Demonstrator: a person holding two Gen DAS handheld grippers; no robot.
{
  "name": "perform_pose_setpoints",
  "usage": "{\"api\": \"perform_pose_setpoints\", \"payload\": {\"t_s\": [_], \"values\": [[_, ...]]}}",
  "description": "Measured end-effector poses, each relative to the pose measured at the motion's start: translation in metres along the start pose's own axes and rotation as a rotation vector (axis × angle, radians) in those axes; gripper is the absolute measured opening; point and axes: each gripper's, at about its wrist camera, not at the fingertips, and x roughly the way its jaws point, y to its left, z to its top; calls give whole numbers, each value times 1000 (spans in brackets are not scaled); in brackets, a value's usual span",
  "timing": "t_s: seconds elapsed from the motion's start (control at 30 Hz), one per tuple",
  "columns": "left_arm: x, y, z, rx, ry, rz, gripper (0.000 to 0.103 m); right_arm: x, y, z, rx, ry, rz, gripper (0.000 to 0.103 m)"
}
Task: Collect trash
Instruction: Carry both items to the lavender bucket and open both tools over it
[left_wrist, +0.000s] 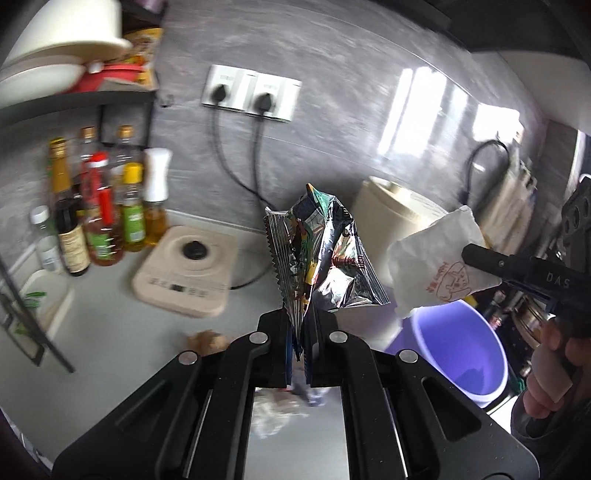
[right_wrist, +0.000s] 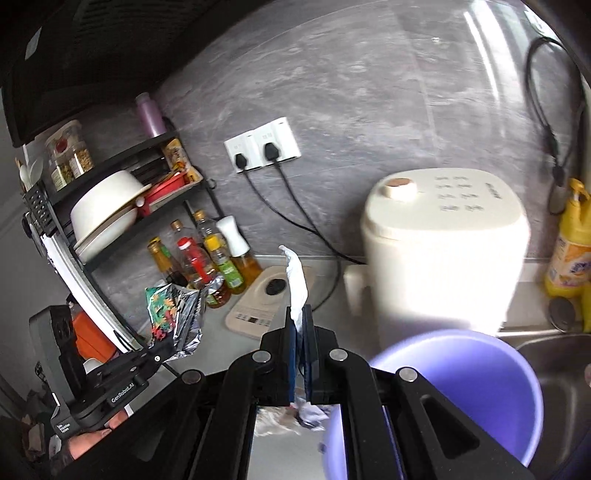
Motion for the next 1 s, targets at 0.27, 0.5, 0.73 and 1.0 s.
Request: {"api": "perform_pose_setpoints", "payload": {"t_s": [0.27,0.5,0.73,1.0], "values": [[21,-58,-4,72,42,-33,5,-37,-56,-13,69,-5,-26,5],[30,-93,-10,86,47,-45,5,-54,-94,-34,66,22,-57,58],[38,-131,-25,83,47,-67,5,-79,-136,-31,75,-4,-112,65],[62,-176,-45,72,83,-112,6,-105,-169,-42,44,5,-168,79]]}}
